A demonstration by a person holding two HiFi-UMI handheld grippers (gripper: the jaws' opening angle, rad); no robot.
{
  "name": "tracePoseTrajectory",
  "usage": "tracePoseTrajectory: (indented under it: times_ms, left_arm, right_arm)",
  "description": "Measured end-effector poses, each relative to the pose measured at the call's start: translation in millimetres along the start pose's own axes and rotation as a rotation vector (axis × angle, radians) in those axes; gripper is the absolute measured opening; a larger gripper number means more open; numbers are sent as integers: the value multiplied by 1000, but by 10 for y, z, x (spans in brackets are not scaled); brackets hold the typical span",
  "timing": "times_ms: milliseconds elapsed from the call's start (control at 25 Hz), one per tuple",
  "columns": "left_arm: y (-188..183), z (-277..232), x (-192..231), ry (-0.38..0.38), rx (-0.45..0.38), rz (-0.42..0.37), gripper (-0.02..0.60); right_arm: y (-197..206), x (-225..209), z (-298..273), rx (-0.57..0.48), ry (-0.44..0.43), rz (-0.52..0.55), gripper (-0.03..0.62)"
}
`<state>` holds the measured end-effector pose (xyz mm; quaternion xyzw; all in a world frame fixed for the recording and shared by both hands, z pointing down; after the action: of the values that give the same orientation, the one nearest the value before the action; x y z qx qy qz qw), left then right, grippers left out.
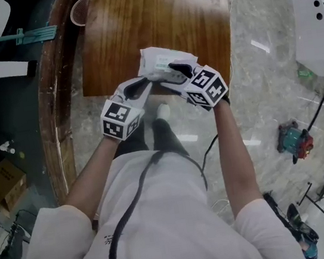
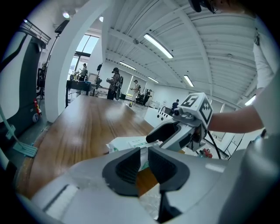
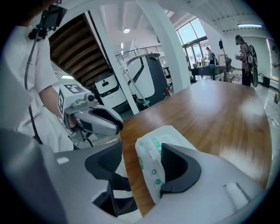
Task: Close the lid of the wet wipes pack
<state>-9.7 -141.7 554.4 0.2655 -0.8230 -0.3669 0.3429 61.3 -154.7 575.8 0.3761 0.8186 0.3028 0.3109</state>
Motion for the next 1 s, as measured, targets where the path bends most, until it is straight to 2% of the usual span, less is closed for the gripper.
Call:
tracePoseTrajectory:
  times_ms: [240,480,640,760,800,840,880,1000]
  left_arm:
    - [29,90,23,-8,-6,2,64]
    - [26,143,-3,-5,-12,-4,64]
    - [-9,155,-28,-6,-18,-12,64]
    - [-57,189,-30,-5,-27,-19,64]
    - [-76,202,-24,-5,-32,-19,64]
    - [-95,219,-22,-4,-38,-18,64]
    - [-116,238,-25,-3,-45,-14,64]
    - [-194,289,-71,3,-66,-13,60]
  right_arm:
    - [113,75,-155,64,23,13,279]
    - [173,119,-261,193,82,87,275]
    - [170,108,-250,170,94,78,275]
    - [115,105,-192,95,114,59,268]
    - [81,107,-162,65,126,49,210]
    - [52,117,-128,37,139,37,121]
    - [31,137,-91,13,151,25,80]
    - [-5,217,51,-53,191,-7,22]
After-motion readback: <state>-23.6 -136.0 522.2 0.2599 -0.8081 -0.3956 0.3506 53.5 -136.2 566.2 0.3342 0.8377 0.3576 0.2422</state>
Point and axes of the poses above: the fingertips, and each gripper's own axes: z backward along the fingers, x to its left, y out of its underside, the point moved 2 cm from there along z, backward along the fingers, and after that the axes turned 4 degrees about z, right-handed, at the moved point
